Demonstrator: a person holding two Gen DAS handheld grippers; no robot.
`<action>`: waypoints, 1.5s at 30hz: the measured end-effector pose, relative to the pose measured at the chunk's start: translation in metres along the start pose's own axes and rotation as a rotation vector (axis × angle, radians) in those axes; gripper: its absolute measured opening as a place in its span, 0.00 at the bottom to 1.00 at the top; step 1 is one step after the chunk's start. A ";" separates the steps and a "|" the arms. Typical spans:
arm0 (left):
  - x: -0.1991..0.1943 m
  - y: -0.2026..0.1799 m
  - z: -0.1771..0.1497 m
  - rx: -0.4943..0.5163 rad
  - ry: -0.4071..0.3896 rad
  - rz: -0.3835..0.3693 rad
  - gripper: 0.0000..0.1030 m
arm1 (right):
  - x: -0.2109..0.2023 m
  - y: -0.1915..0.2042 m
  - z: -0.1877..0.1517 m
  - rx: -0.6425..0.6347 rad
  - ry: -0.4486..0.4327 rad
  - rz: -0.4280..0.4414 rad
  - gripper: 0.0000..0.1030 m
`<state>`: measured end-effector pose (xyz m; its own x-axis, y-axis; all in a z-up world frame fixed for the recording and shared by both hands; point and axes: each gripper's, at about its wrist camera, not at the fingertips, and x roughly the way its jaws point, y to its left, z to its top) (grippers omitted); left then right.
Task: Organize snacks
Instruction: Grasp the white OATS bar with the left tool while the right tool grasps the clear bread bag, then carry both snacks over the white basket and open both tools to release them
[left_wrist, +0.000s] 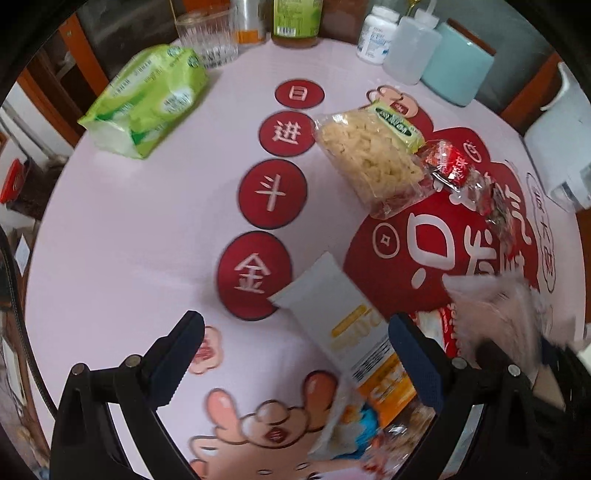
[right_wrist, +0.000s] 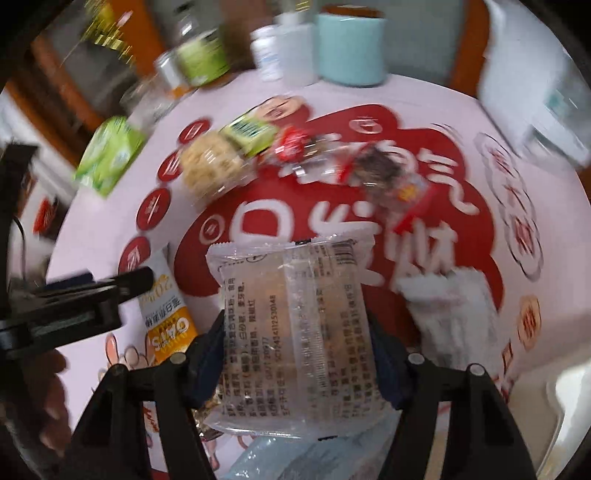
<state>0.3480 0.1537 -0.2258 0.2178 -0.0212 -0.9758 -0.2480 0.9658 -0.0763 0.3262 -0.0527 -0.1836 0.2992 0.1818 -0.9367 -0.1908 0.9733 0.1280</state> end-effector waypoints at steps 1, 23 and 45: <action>0.005 -0.005 0.003 -0.008 0.019 0.013 0.97 | -0.003 -0.006 -0.002 0.037 -0.010 0.008 0.66; 0.024 -0.063 -0.012 0.082 0.087 0.092 0.41 | -0.025 -0.022 -0.034 0.141 -0.071 0.087 0.66; -0.149 0.024 -0.139 0.207 -0.130 -0.076 0.41 | -0.139 -0.006 -0.126 0.058 -0.173 0.135 0.66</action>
<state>0.1783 0.1436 -0.1109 0.3508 -0.0749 -0.9335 -0.0308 0.9953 -0.0915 0.1675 -0.1015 -0.0950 0.4310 0.3279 -0.8406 -0.1871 0.9439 0.2722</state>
